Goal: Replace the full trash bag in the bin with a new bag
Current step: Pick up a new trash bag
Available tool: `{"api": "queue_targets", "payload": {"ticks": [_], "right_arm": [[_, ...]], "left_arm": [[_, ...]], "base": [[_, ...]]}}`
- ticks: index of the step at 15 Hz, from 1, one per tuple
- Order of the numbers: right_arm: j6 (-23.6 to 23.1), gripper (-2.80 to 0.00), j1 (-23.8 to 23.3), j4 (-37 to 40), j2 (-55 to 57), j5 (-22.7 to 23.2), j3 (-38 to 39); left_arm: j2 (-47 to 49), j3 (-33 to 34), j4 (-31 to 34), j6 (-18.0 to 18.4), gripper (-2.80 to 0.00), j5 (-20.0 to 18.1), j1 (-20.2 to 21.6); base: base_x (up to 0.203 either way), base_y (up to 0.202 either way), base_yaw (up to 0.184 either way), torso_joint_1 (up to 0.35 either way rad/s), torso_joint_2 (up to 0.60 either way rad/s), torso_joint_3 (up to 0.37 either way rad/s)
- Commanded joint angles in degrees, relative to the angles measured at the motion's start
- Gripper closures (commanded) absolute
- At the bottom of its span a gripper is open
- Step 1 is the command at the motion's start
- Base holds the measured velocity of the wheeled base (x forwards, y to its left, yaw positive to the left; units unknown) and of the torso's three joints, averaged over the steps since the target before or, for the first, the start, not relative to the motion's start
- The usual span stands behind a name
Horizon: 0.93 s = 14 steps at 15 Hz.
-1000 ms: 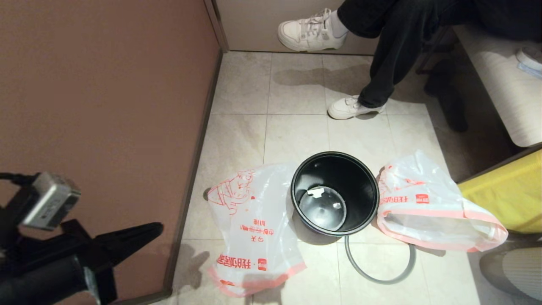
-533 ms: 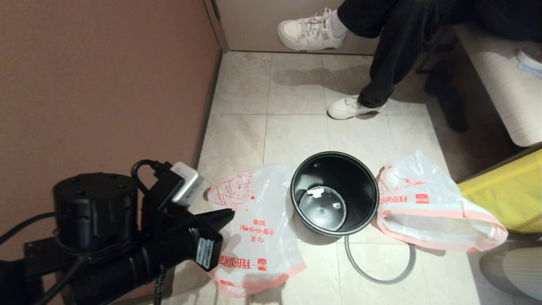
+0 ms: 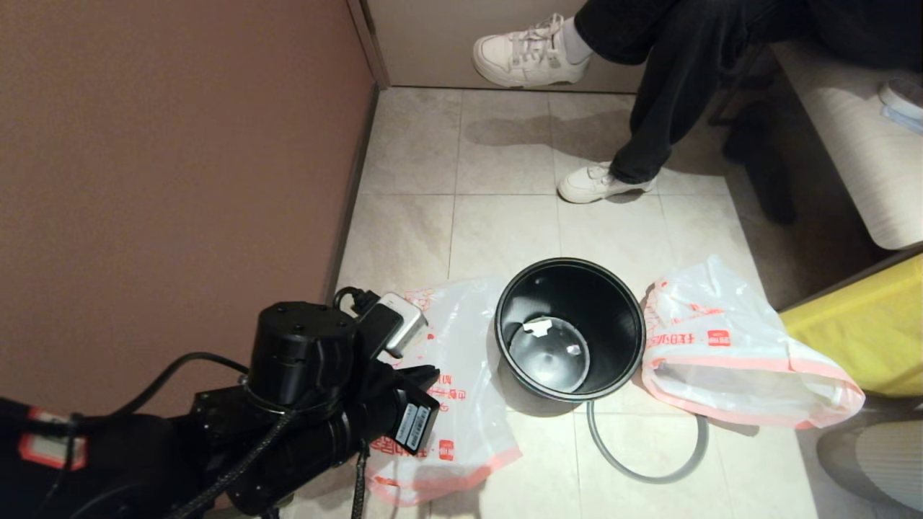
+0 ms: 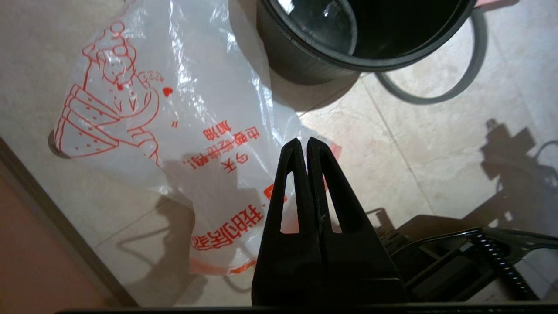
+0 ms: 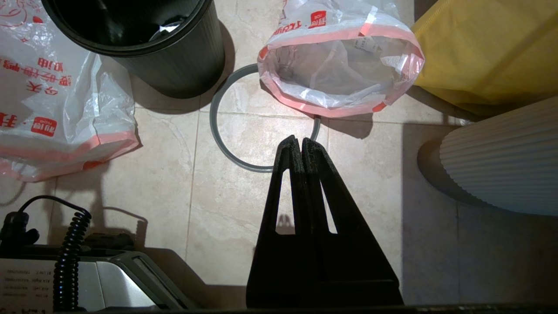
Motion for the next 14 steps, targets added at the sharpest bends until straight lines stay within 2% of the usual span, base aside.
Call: {"api": "queue_targets", "payload": {"ticks": [1, 4, 6, 8, 11, 14], "right_arm": [[0.0, 0.00, 0.0, 0.4, -0.3, 0.0, 0.2], [0.1, 0.00, 0.0, 0.4, -0.3, 0.0, 0.2], [0.7, 0.00, 0.0, 0.4, -0.3, 0.0, 0.2], [0.8, 0.00, 0.0, 0.4, -0.3, 0.0, 0.2], [0.8, 0.00, 0.0, 0.4, -0.3, 0.0, 0.2], [0.8, 0.00, 0.0, 0.4, -0.3, -0.1, 0.2]], "left_arm": [[4.7, -0.3, -0.2, 0.0, 0.00, 1.1, 0.1], [14.2, -1.9, -1.0, 0.5, 0.00, 3.4, 0.8], [18.4, -2.5, -1.0, 3.5, 0.00, 4.1, 1.7], [21.3, -2.3, -0.5, 5.0, 0.00, 5.3, 2.3], [25.3, -1.5, 4.3, 8.7, 0.00, 5.5, 4.3], [31.9, -1.4, 3.1, 14.1, 0.00, 5.3, 7.7]], "base": [[0.000, 0.000, 0.000, 0.000, 0.00, 0.000], [0.000, 0.000, 0.000, 0.000, 0.00, 0.000], [0.000, 0.000, 0.000, 0.000, 0.00, 0.000], [0.000, 0.000, 0.000, 0.000, 0.00, 0.000], [0.000, 0.000, 0.000, 0.000, 0.00, 0.000], [0.000, 0.000, 0.000, 0.000, 0.00, 0.000]]}}
